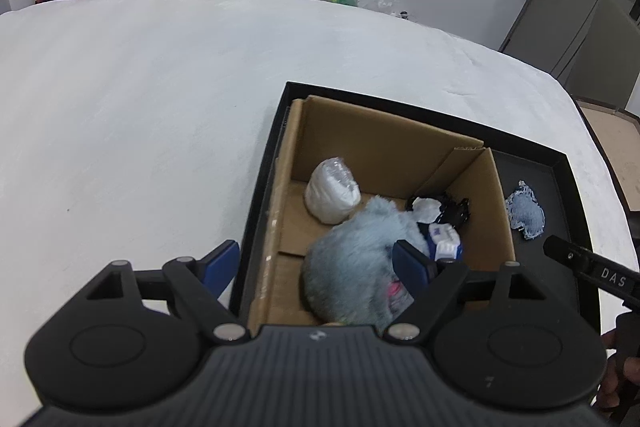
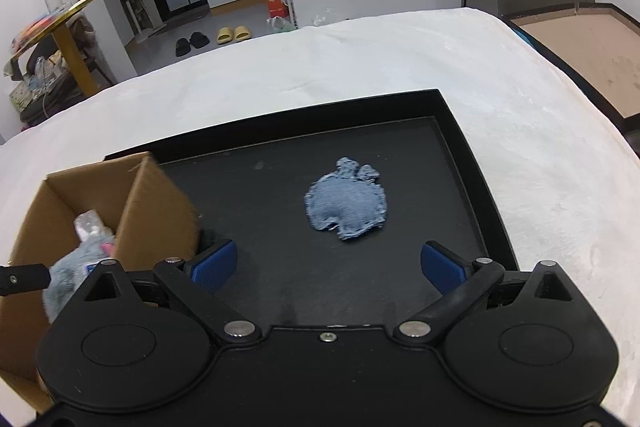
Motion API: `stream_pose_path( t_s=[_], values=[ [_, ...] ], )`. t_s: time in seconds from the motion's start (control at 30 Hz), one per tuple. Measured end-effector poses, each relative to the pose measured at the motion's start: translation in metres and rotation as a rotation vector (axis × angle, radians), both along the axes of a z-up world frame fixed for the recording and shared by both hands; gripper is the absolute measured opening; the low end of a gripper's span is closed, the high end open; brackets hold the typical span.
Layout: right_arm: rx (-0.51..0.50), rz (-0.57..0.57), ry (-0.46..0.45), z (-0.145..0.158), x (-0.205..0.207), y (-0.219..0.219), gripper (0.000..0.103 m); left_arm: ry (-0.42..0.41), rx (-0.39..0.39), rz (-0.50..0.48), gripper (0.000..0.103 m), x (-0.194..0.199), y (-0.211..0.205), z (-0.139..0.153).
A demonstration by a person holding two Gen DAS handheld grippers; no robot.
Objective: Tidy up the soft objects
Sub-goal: 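Move the right gripper back over the blue-grey cloth on the tray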
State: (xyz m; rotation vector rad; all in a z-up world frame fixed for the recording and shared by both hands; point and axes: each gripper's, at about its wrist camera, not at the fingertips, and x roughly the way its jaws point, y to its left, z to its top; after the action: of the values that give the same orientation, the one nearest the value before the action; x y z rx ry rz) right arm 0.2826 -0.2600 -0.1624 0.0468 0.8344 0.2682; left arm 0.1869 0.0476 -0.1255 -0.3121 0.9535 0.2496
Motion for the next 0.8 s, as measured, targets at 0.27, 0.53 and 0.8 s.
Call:
stream_pose_path(
  t_s=[0.27,0.53,0.8],
  values=[
    [0.009,0.021,0.007,-0.012,0.018,-0.013,0.085,0.022,0.028,0.000,0.085,0.017,-0.012,-0.002],
    [0.028,0.027,0.010,-0.023,0.035,-0.019,0.063,0.044,0.074,0.016,0.090,0.027,-0.023,-0.006],
    [0.023,0.040,0.002,-0.031,0.048,-0.016,0.062,0.055,0.084,0.019,0.090,0.030,-0.024,-0.005]
  ],
)
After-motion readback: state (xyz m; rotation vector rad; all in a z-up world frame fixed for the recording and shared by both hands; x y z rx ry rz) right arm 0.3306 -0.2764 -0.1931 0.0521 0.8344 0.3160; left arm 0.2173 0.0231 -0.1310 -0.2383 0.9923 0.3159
